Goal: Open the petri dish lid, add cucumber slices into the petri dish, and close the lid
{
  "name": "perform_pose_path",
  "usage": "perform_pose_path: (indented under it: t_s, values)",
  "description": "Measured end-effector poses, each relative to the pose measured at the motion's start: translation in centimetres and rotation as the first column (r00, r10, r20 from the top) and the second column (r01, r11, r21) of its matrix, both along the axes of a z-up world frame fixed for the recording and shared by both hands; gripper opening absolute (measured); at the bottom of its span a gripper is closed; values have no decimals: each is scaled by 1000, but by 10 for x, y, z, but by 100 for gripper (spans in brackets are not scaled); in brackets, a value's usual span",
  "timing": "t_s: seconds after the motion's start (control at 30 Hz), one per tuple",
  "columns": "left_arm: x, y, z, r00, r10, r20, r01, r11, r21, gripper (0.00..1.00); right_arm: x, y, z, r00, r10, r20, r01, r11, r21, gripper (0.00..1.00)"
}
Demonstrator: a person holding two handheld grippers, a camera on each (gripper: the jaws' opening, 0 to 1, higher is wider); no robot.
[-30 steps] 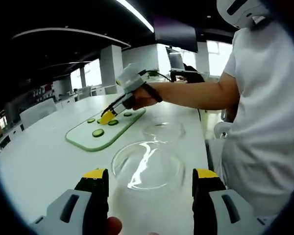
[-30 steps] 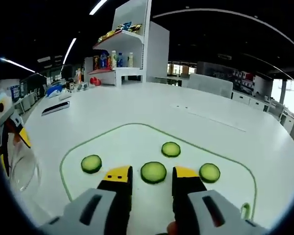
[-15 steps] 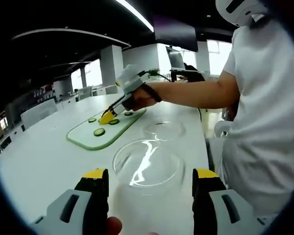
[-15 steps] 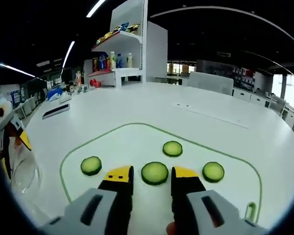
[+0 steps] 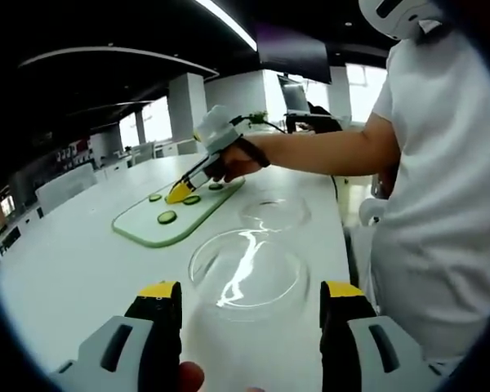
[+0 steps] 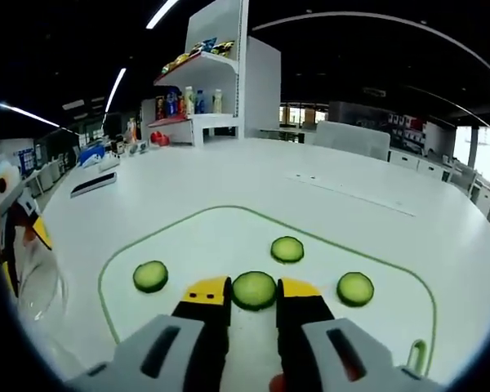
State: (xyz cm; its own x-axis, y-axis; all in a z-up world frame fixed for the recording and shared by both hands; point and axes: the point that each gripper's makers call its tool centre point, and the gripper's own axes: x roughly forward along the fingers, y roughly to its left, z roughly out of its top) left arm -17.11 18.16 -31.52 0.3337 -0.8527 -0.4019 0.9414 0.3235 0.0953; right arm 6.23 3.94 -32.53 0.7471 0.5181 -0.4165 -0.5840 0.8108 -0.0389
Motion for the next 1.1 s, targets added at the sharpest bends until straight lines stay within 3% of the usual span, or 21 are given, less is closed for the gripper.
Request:
perform_pose_path:
  t_s: [1.1]
  values:
    - [-1, 5, -5, 1000, 6, 11, -6, 1000, 21, 67, 0, 3, 0, 1000, 8, 18, -8, 1000, -11, 21]
